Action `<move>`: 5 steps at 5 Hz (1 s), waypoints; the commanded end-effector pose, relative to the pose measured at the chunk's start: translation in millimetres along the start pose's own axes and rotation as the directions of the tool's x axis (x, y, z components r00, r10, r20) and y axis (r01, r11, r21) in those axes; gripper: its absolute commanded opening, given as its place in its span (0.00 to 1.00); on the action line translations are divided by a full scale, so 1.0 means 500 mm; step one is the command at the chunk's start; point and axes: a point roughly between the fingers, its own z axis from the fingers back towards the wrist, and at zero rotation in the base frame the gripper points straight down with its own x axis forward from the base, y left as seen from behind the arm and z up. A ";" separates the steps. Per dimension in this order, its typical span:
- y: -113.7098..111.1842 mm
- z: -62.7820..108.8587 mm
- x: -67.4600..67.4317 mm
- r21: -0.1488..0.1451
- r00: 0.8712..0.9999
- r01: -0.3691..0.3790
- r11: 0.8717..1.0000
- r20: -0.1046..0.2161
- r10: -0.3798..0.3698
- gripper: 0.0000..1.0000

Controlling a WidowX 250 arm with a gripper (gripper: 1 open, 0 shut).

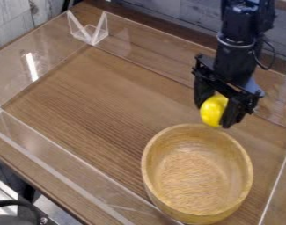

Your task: Put the lemon in the brown bowl

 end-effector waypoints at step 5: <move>-0.032 0.067 -0.050 0.018 0.997 0.028 0.999 0.066 -0.030 0.00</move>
